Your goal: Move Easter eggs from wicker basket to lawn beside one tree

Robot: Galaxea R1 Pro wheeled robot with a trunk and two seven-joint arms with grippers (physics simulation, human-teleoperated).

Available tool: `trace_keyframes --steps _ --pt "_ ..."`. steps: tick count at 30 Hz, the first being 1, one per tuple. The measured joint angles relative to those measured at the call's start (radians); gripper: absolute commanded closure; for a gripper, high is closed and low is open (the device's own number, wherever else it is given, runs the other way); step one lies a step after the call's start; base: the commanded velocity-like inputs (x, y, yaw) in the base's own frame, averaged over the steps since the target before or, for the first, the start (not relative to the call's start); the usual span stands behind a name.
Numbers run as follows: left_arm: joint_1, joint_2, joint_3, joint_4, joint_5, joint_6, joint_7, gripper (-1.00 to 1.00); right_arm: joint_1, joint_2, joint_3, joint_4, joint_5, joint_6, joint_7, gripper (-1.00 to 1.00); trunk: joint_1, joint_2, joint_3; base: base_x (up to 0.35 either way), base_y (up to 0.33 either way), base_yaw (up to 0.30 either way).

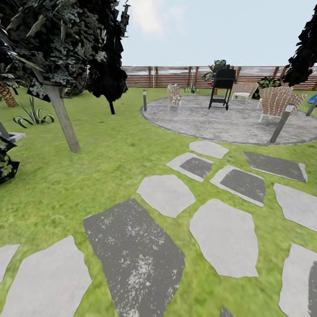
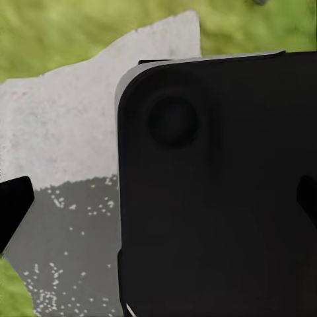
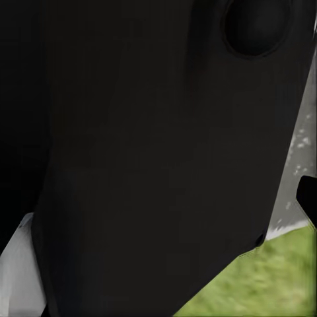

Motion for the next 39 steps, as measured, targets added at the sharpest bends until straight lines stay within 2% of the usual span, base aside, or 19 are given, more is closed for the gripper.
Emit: trace_keyframes --steps 6,16,39 --pt "0.0 0.0 0.0 0.0 0.0 0.0 0.0 -1.0 0.0 0.0 -0.001 -0.007 -0.002 -0.001 0.0 -1.0 0.0 0.0 0.0 0.335 0.0 0.0" --pt "0.0 0.0 0.0 0.0 0.0 0.0 0.0 -1.0 0.0 0.016 0.005 -0.01 0.0 -0.001 0.001 -1.0 0.0 0.0 0.002 0.335 0.0 0.0" --pt "0.0 -0.001 0.0 0.0 0.0 -0.001 0.0 -1.0 0.0 0.016 0.0 0.0 -0.007 -0.002 0.0 -1.0 0.0 0.0 0.036 0.335 0.0 0.0"
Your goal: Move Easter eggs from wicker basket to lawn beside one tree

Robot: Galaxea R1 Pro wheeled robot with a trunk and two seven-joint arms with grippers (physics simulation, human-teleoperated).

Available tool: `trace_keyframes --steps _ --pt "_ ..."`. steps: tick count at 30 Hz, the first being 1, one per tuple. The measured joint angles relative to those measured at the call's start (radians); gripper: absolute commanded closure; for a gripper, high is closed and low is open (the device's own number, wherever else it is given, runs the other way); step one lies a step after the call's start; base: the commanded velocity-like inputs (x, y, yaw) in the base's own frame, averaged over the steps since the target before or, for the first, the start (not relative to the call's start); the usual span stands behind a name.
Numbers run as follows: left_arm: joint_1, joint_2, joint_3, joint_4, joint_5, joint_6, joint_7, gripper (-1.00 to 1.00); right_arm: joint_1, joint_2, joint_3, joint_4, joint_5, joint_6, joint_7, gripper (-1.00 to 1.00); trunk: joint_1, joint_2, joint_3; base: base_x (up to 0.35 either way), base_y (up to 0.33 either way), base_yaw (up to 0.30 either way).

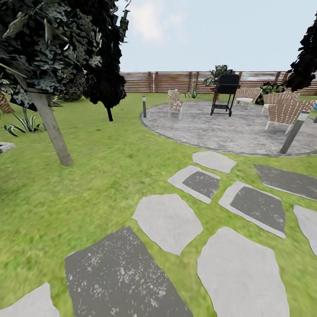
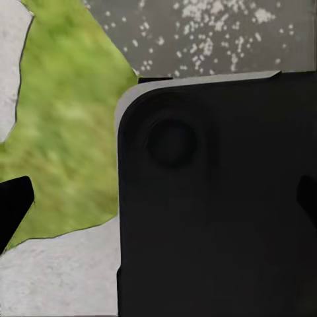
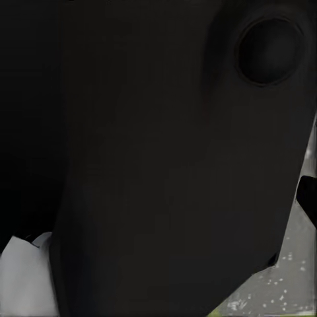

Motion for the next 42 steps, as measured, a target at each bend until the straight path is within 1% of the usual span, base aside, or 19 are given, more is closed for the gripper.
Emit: trace_keyframes --steps 42 --pt "0.0 0.001 0.0 0.0 0.0 0.0 0.0 -1.0 0.0 0.001 0.0 0.0 -0.001 0.0 0.0 -1.0 0.0 0.0 0.067 0.335 0.0 0.0"
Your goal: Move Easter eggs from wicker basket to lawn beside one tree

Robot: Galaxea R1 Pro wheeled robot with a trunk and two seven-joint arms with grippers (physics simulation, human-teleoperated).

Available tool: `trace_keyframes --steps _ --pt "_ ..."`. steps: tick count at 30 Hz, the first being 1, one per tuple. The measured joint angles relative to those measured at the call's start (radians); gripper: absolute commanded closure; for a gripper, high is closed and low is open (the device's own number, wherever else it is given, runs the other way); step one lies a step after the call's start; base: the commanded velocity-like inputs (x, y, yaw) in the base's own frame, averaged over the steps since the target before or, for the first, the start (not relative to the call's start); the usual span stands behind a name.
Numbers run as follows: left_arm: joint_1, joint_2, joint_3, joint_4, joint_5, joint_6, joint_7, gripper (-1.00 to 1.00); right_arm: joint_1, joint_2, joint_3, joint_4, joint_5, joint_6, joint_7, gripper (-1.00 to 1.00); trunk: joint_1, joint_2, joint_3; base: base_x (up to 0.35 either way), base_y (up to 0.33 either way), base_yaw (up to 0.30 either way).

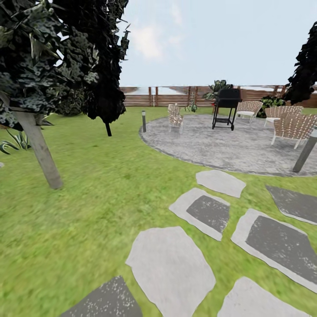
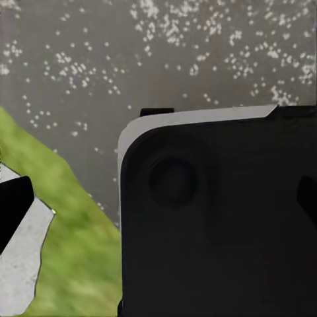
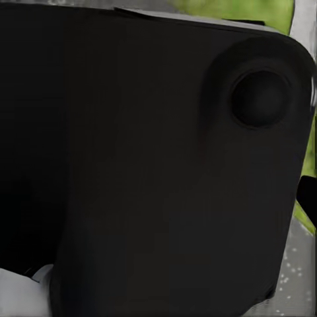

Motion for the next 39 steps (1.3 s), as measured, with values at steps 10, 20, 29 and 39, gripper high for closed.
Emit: trace_keyframes --steps 10,20,29,39 --pt "0.0 0.0 0.0 0.0 0.0 0.0 0.0 -1.0 0.0 0.0 0.0 0.0 0.0 0.0 0.0 -1.0 0.0 0.0 0.016 0.335 0.0 0.0" --pt "0.0 -0.001 0.0 0.0 0.0 0.0 0.0 -1.0 0.0 0.0 0.0 0.0 0.0 0.0 0.0 -1.0 0.0 0.0 0.032 0.335 0.0 0.0" --pt "0.0 -0.001 -0.001 0.0 0.0 0.0 0.0 -1.0 0.0 0.0 0.0 0.0 0.0 0.0 0.0 -1.0 0.0 0.0 0.046 0.335 0.0 0.0" --pt "0.0 -0.001 0.0 0.0 0.0 0.0 0.0 -1.0 0.0 0.0 0.0 0.0 0.0 0.0 0.0 -1.0 0.0 0.0 0.062 0.335 0.0 0.0"
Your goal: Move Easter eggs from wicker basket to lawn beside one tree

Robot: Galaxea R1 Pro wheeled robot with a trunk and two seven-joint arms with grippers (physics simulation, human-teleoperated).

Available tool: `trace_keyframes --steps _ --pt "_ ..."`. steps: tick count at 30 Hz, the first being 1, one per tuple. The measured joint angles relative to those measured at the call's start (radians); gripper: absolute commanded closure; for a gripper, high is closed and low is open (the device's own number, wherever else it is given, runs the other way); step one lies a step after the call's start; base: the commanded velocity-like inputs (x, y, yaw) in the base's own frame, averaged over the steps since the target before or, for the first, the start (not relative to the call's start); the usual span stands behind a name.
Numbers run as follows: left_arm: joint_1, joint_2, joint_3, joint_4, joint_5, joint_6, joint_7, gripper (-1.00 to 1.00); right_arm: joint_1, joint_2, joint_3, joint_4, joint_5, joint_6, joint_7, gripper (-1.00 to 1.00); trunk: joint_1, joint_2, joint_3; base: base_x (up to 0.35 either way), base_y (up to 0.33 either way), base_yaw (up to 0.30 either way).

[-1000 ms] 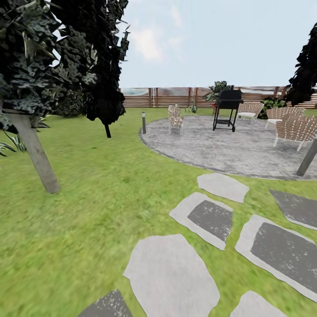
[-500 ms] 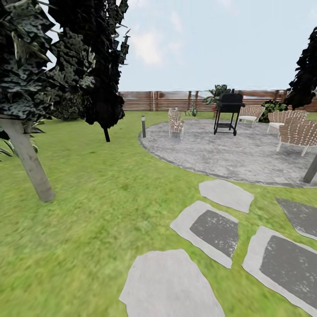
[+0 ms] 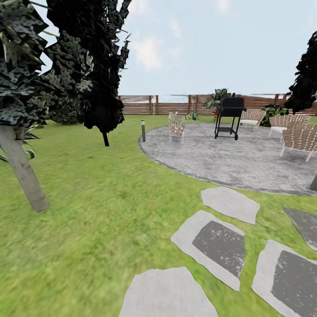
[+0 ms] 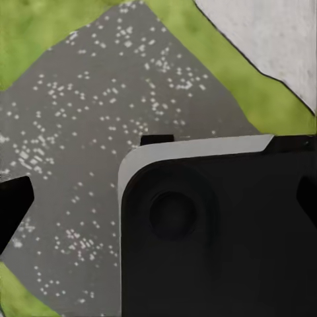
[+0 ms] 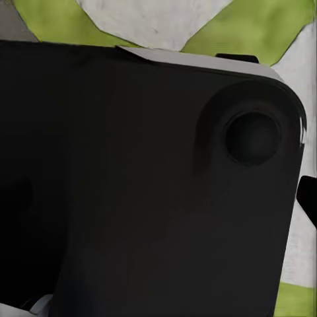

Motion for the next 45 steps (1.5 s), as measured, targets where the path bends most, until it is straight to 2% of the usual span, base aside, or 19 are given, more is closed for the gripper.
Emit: trace_keyframes --steps 16,28,45 --pt "0.0 0.0 0.0 0.0 0.0 0.0 0.002 -1.0 0.0 -0.001 0.0 0.0 0.0 0.0 0.0 -1.0 0.0 0.0 0.005 0.335 0.0 -0.005" --pt "0.0 0.0 0.0 0.0 0.0 0.0 0.002 -1.0 0.0 -0.002 -0.001 0.0 0.0 0.0 0.0 -1.0 0.0 0.0 0.008 0.335 0.0 -0.204" --pt "0.0 0.0 0.0 0.0 0.0 0.0 0.002 -1.0 0.0 -0.001 -0.001 0.0 0.0 0.0 0.0 -1.0 0.0 0.0 0.008 0.335 0.0 -0.064"
